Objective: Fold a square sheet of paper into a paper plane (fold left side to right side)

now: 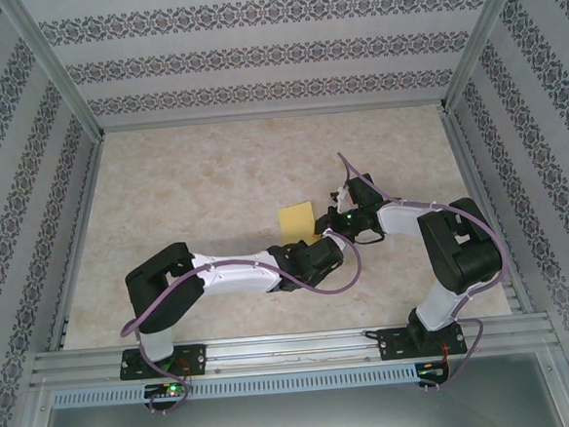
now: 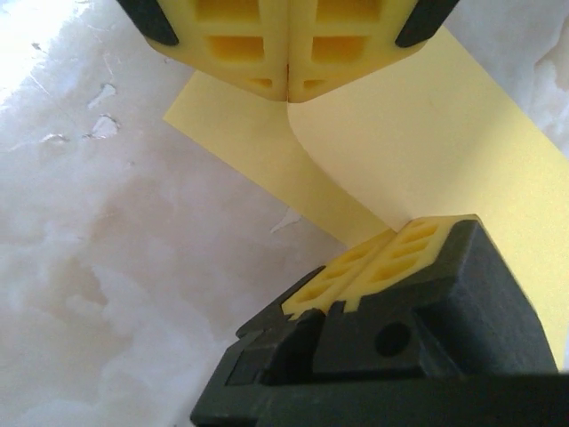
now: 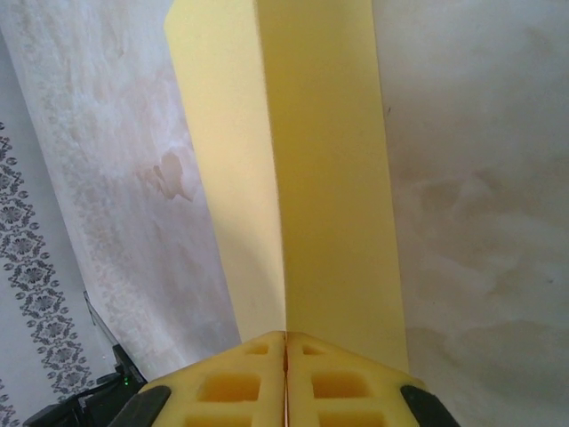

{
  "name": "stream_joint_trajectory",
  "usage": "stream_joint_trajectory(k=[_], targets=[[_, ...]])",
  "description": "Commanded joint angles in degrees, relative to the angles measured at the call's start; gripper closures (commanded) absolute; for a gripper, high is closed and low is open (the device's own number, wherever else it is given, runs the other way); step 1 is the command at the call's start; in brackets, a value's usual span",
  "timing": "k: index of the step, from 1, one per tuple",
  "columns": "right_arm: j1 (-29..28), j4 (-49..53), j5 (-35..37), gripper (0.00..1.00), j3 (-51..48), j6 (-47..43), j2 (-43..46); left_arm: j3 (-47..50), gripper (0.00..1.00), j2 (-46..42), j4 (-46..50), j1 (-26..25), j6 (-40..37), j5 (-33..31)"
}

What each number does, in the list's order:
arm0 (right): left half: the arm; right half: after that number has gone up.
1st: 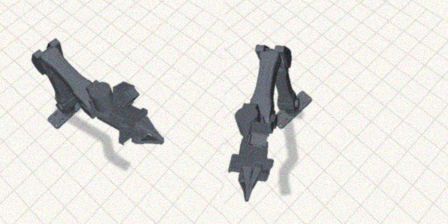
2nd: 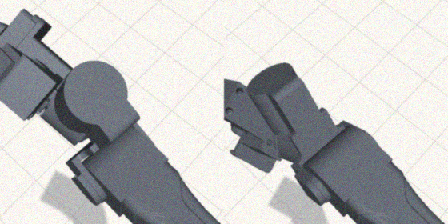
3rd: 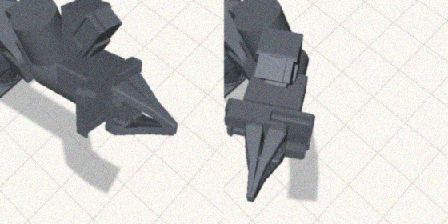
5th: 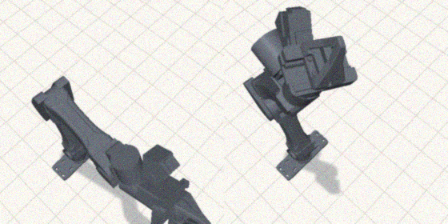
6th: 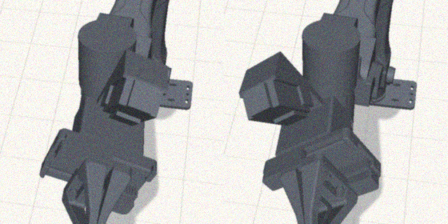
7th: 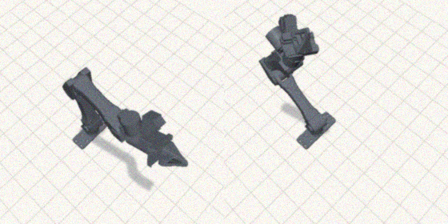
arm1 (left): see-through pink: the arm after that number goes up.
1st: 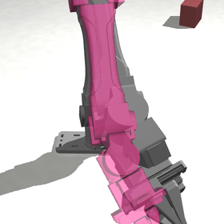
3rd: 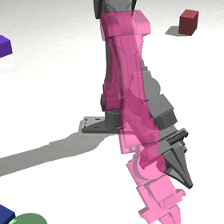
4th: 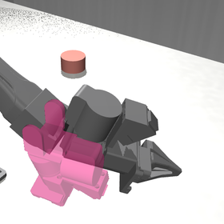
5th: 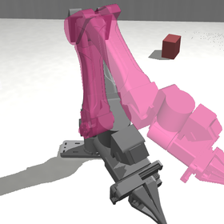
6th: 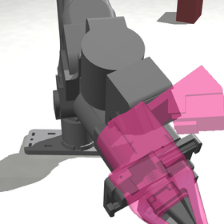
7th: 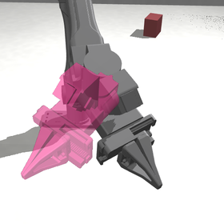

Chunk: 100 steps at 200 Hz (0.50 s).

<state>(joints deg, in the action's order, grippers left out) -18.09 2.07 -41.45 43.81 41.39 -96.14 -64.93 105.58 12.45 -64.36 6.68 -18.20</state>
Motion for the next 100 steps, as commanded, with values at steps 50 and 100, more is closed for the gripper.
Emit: stream_joint_trajectory(k=[50, 100], targets=[[5.44, 1.58, 0.04, 0.67, 0.4, -3.64, 9.59, 2.27, 1.0, -6.37, -1.08, 5.38, 5.45, 16.77], [9.12, 5.83, 1.02, 0.74, -5.62, -7.53, 17.76, 5.92, 1.0, -6.96, -9.16, 12.43, 13.61, 34.83]])
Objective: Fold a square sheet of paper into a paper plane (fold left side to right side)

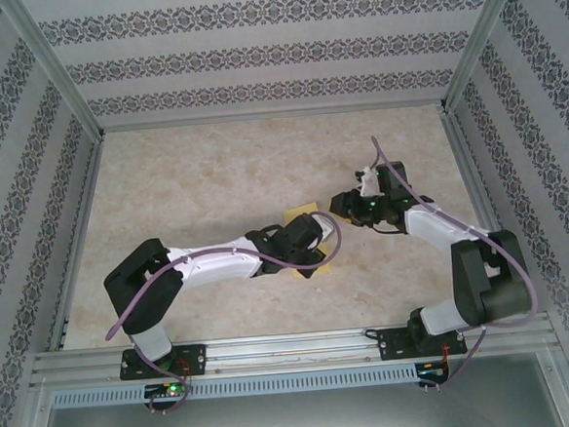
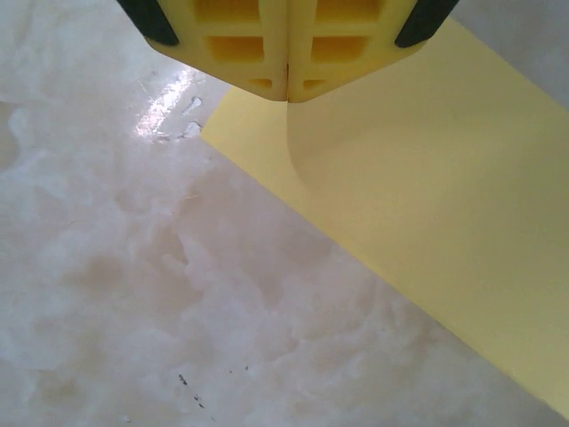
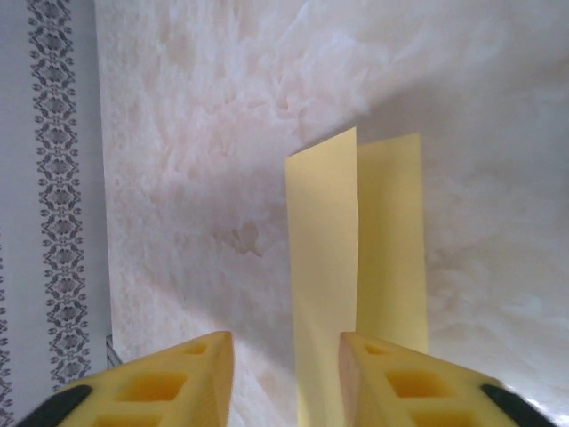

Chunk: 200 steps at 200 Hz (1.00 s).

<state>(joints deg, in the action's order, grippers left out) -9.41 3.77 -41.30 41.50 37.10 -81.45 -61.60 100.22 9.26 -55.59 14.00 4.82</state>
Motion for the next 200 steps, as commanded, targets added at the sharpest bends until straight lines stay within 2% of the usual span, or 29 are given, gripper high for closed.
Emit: stream_joint_trajectory(k=[1, 31, 50, 101, 200], targets=[[0.44, 4.22, 0.82, 0.75, -3.46, -3.26, 3.15, 2.75, 1.0, -1.61, -6.2, 3.83, 6.47, 12.07], [-0.25, 4.05, -0.82, 0.91, -7.5, -3.0, 5.13, 4.64, 0.99, -1.29, -10.34, 7.03, 10.28, 19.48], [-2.6, 3.62, -0.73, 1.0, -9.66, -2.61, 5.59, 5.27, 1.0, -0.76, -11.39, 8.1, 12.02, 21.29], [-10.1, -1.1, 4.41, 1.0, -15.68, 2.12, 6.16, 7.75, 1.0, -0.06, -15.54, 10.92, 17.31, 23.4], [-16.32, -6.32, 7.49, 1.0, -15.69, 4.82, 0.89, 9.81, 1.0, 0.63, -17.87, 12.79, 18.56, 23.82]])
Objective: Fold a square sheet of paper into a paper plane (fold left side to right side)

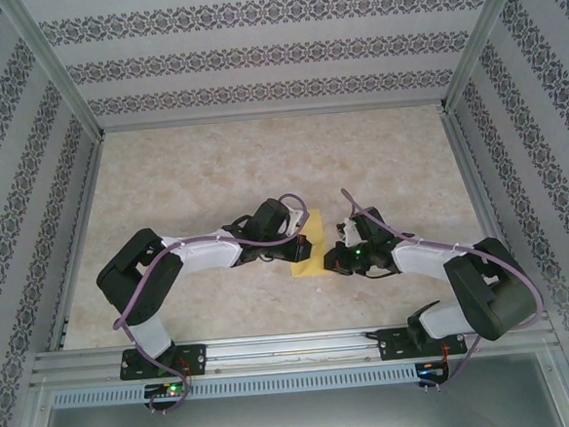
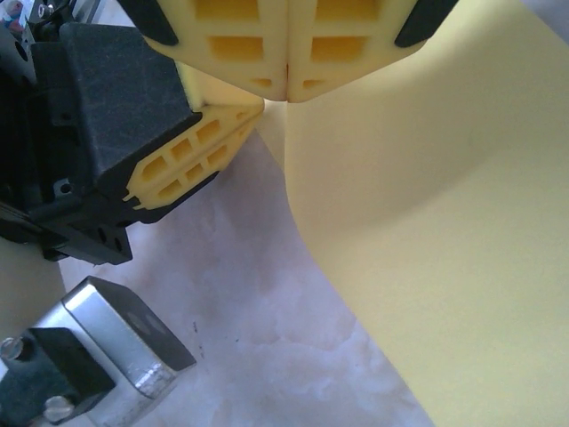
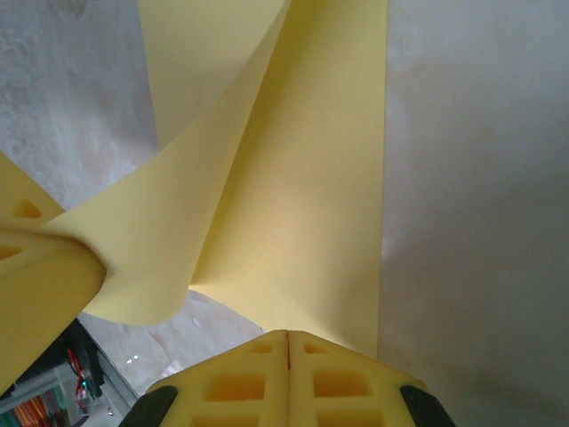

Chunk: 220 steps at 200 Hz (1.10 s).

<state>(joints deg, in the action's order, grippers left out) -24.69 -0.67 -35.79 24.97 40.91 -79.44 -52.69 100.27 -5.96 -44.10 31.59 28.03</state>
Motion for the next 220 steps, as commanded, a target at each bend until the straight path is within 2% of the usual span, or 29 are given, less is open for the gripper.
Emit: stream_joint_trajectory(k=[1, 88, 160, 220], targets=[[-1.05, -1.88, 2.01, 1.0, 0.89, 1.02, -1.14, 0.91, 1.0, 0.61, -2.61, 1.29, 0.95, 0.61], [-1.86, 1.03, 5.36, 1.0, 1.31, 0.06, -4.95, 0.65, 1.0, 1.01, -0.97, 2.85, -1.2, 2.03], [-2.12, 3.32, 5.86, 1.0, 2.06, -1.36, -5.6, -2.22, 1.0, 2.81, 4.23, 5.21, -5.97, 5.65], [-2.3, 3.61, 6.0, 1.0, 2.26, -1.27, -5.78, -3.12, 1.0, 4.3, 4.64, 7.42, -7.72, 6.9]])
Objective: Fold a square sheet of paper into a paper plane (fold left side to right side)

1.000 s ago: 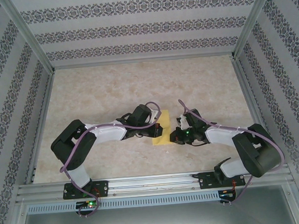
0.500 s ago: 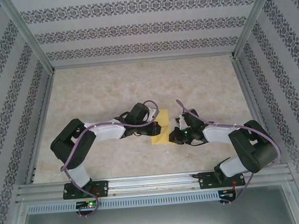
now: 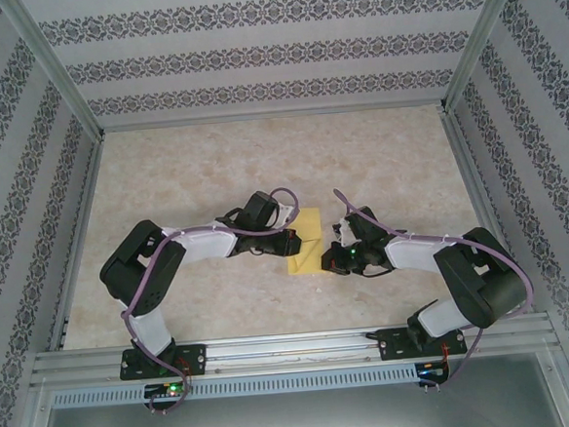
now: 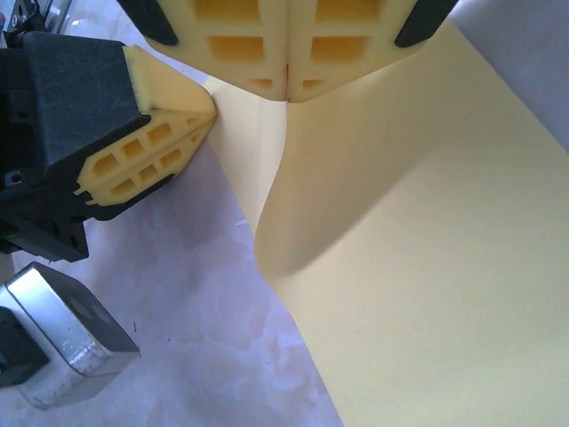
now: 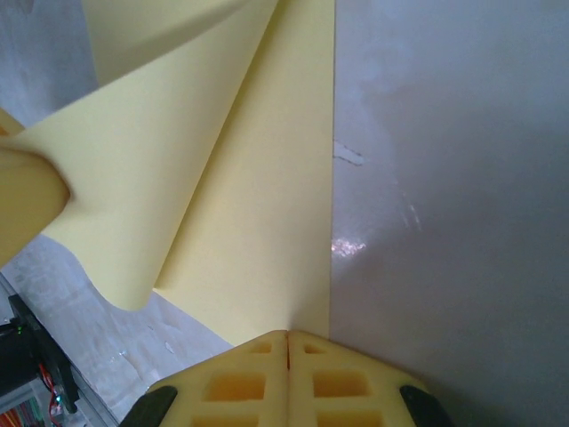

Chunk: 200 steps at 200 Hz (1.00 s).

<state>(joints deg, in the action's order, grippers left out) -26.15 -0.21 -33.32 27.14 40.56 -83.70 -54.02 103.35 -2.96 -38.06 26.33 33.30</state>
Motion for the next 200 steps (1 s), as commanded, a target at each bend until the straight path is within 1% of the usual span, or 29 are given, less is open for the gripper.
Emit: stream_joint_trajectory(k=[1, 105, 200], targets=[[-0.83, 3.13, 3.53, 1.0, 0.1, -0.92, -1.54, -1.83, 1.0, 1.23, 1.69, 1.4, -2.48, 1.66], [-1.0, 3.55, 3.81, 1.0, 0.08, -0.92, -1.73, -4.5, 1.0, 3.15, 6.27, 3.26, -6.92, 0.04], [-1.07, 3.83, 3.97, 1.0, 0.37, -1.26, -2.59, -5.37, 1.0, 4.49, 6.12, 4.09, -7.56, -0.59]])
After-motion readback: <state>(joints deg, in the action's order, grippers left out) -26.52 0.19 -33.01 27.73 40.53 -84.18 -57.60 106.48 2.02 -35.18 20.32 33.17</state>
